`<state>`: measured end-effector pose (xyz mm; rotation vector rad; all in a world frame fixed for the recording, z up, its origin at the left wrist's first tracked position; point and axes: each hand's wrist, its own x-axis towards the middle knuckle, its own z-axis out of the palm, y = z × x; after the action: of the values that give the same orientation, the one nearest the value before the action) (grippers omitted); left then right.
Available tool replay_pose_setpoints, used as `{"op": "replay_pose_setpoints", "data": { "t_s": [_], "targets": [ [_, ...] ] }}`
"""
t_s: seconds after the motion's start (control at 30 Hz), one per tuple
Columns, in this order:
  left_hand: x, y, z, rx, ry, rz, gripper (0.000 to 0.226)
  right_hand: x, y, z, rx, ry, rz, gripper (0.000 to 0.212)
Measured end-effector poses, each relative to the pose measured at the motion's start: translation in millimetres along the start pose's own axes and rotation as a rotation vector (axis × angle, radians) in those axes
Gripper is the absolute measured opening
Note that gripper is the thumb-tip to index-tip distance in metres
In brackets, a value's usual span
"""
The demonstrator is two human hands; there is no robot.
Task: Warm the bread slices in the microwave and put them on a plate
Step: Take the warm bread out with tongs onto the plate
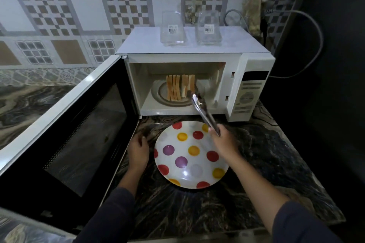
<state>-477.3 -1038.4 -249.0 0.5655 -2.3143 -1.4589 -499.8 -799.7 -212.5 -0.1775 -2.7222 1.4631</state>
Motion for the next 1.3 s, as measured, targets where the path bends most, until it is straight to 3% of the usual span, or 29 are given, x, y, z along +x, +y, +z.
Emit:
{"op": "replay_pose_setpoints", "data": {
  "t_s": [0.2, 0.3, 1.03, 1.3],
  "targets": [
    [1.3, -43.3, 5.9, 0.410, -0.122, 0.136, 0.042, 40.6, -28.3, 14.9, -0.142, -0.005, 0.178, 0.040],
    [4.6, -43.3, 9.8, 0.502, -0.115, 0.150, 0.045, 51.4, -41.6, 26.3, -0.217, -0.002, 0.205, 0.042],
    [7.5, -45.6, 13.2, 0.499, -0.103, 0.120, 0.045, 106.3, -75.0, 66.8, -0.347, 0.070, 0.276, 0.032],
    [8.3, -48.0, 15.1, 0.503, -0.098, 0.109, 0.046, 120.6, -75.5, 70.8, -0.430, 0.034, 0.194, 0.041]
  ]
}}
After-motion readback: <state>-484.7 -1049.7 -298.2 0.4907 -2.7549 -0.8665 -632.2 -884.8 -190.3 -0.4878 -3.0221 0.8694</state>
